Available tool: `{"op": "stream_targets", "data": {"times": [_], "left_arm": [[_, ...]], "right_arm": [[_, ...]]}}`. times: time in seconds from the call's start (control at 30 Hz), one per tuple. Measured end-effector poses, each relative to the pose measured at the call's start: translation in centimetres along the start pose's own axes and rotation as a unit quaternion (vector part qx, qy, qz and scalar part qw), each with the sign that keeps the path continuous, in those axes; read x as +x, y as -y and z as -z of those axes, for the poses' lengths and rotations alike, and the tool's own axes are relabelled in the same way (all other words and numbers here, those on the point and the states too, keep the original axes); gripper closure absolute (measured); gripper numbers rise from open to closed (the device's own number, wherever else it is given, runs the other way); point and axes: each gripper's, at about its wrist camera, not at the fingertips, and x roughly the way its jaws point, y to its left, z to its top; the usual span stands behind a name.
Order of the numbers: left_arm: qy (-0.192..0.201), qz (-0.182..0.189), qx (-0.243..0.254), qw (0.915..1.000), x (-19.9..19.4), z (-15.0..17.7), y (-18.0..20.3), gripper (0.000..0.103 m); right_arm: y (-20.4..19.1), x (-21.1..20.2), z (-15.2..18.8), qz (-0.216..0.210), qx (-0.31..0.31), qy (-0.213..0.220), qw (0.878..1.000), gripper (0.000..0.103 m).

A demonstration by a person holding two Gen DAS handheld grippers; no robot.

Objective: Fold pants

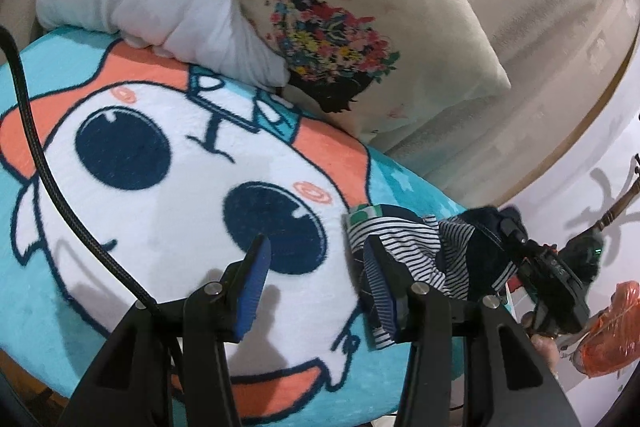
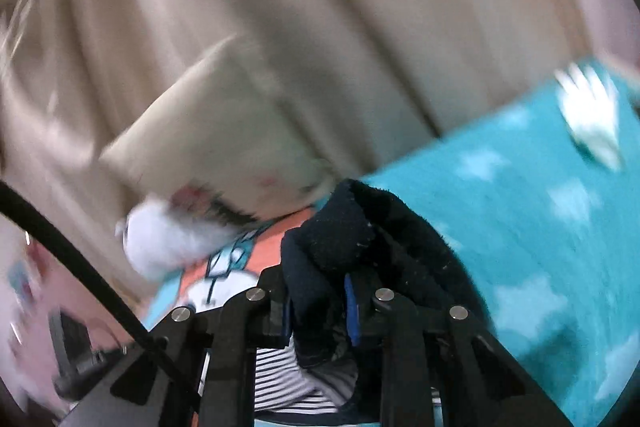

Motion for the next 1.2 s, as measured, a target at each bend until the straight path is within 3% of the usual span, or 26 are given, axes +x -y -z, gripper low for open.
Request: {"op": "stream_targets", "data": {"times": [0.13,0.23,0.3,0.37,0.43,0.47,0.67,0.77,0.83,0.87,0.97,1.1,1.2], "left_arm": [[0.006,-0.005,-0.007,0.9999,-0.6,-0.2,-0.8,0.057],[0.010,-0.009,-0.012,0.9998,-1.0,-0.3,-1.3,0.057],[0.010,-0.010,-0.016,0.9998,-1.1,-0.4,-1.6,0.057],[0.010,-0.010,-0.018,0.9997,-1.0,-0.4,-1.9,0.057],[0.008,-0.011,-0.020,0.9997,-0.8,-0.5,-2.1,0.056],[0.006,-0.011,-0.021,0.9997,-0.7,-0.4,-2.1,0.056],[-0.004,-0.010,-0.022,0.9997,0.3,-0.3,-2.3,0.056],[-0.010,-0.011,-0.022,0.9996,0.7,-0.2,-2.1,0.056],[-0.015,-0.012,-0.019,0.9996,1.0,-0.1,-1.8,0.056],[-0.017,-0.013,-0.015,0.9997,1.1,0.1,-1.4,0.056],[-0.020,-0.015,-0.004,0.9997,0.9,0.4,-0.7,0.056],[-0.019,-0.021,0.003,0.9996,0.6,0.7,-0.2,0.055],[-0.019,-0.026,0.004,0.9995,0.7,0.6,0.1,0.055]], "right_arm": [[-7.0,3.7,2.6,0.012,-0.134,-0.049,0.990,0.082],[-10.3,7.3,5.9,0.025,-0.214,-0.096,0.972,0.081],[-11.9,9.5,8.5,0.049,-0.276,-0.121,0.952,0.076],[-12.9,10.3,10.0,0.046,-0.316,-0.139,0.937,0.054],[-13.1,9.8,10.4,0.037,-0.332,-0.139,0.932,0.042],[-13.4,9.1,10.3,0.026,-0.337,-0.139,0.931,0.042],[-12.7,3.2,6.4,-0.039,-0.274,-0.109,0.955,0.041],[-11.1,1.1,4.1,-0.041,-0.227,-0.076,0.970,0.041],[-10.0,2.5,2.5,-0.035,-0.185,-0.084,0.978,0.042],[-9.7,3.4,2.1,-0.033,-0.174,-0.093,0.980,0.052],[-8.4,8.5,1.7,-0.012,-0.133,-0.153,0.979,0.067],[-6.2,12.9,2.8,-0.079,-0.023,-0.221,0.972,0.069],[-5.5,11.3,2.3,-0.119,0.002,-0.194,0.974,0.068]]}}
